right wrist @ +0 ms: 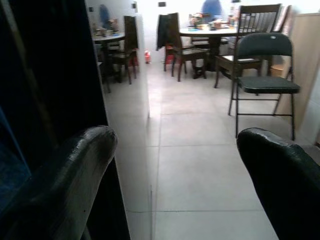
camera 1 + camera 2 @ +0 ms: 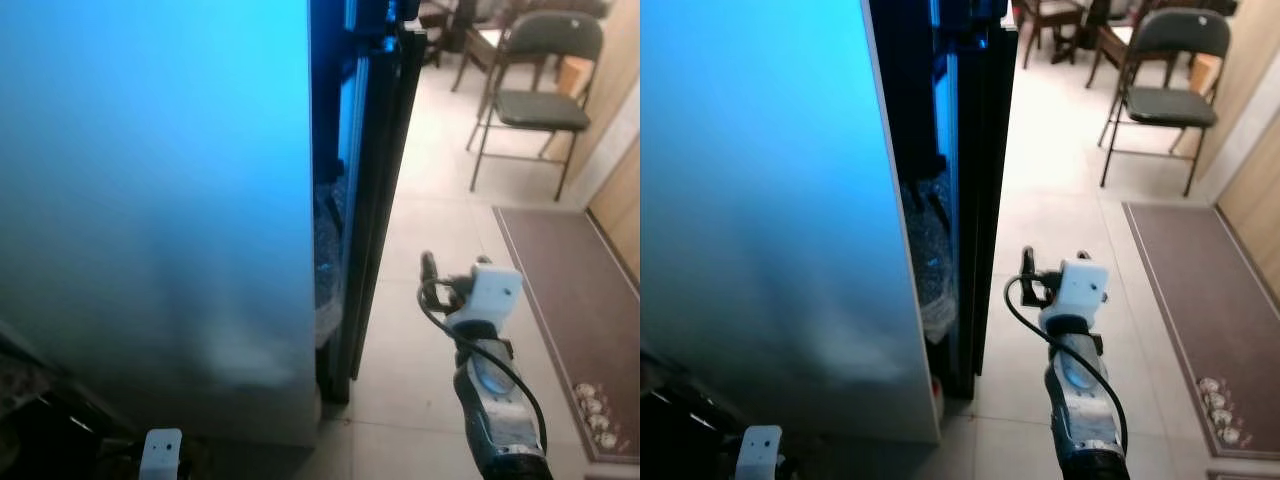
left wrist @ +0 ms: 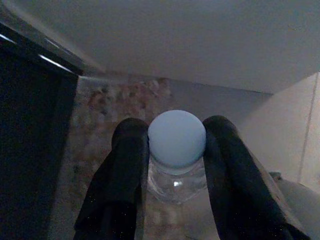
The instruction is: Restocking fridge
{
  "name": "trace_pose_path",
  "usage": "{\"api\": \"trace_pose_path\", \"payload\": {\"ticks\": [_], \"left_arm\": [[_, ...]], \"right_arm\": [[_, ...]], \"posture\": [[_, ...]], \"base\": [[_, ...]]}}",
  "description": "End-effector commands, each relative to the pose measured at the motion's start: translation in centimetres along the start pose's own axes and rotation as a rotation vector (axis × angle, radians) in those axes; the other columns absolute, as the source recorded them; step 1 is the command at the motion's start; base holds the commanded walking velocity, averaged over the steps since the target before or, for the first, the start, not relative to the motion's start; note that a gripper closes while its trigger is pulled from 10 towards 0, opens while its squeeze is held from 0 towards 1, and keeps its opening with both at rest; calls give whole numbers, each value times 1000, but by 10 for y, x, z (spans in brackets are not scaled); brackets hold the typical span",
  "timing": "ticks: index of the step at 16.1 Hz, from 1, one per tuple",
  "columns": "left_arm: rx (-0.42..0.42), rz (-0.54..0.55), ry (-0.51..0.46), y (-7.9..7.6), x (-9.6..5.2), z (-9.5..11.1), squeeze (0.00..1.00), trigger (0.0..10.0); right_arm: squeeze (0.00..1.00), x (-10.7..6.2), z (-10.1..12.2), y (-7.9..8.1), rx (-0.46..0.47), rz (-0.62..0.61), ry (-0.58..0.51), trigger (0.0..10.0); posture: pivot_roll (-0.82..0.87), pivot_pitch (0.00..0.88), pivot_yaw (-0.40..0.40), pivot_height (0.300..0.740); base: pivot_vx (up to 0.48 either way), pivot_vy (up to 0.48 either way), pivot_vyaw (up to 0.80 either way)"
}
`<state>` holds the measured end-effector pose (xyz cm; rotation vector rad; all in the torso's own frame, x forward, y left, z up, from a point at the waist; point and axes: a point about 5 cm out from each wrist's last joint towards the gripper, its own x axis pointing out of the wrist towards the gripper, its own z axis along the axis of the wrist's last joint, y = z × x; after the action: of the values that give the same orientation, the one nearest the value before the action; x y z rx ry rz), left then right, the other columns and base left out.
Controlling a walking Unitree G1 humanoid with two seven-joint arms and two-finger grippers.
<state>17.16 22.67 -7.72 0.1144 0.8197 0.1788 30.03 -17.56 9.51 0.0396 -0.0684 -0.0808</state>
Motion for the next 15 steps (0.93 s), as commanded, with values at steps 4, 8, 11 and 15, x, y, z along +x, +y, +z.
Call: {"api": "trace_pose_path", "payload": {"ticks": [4,8,11,15], "left_arm": [[6,-9,-9,-4,2,5,0,10000],[4,-1,2,-1,1,1,0,10000],[12,1,3,1,0,0,0,10000],[6,-11,-8,-1,1,3,0,10000]], "right_arm": [[0,1,3,-4,0,-25,-5,10000],[0,2,3,-3,3,-31,4,10000],[0,0,1,-3,5,-35,8,10000],[0,0,2,-3,7,-43,7,10000]], "posture": [[-70,0,56,740],[-65,0,59,740],[-61,0,60,740],[-64,0,63,740]], "base": [[0,287,0],[0,274,0],[0,89,0],[0,0,0]]}}
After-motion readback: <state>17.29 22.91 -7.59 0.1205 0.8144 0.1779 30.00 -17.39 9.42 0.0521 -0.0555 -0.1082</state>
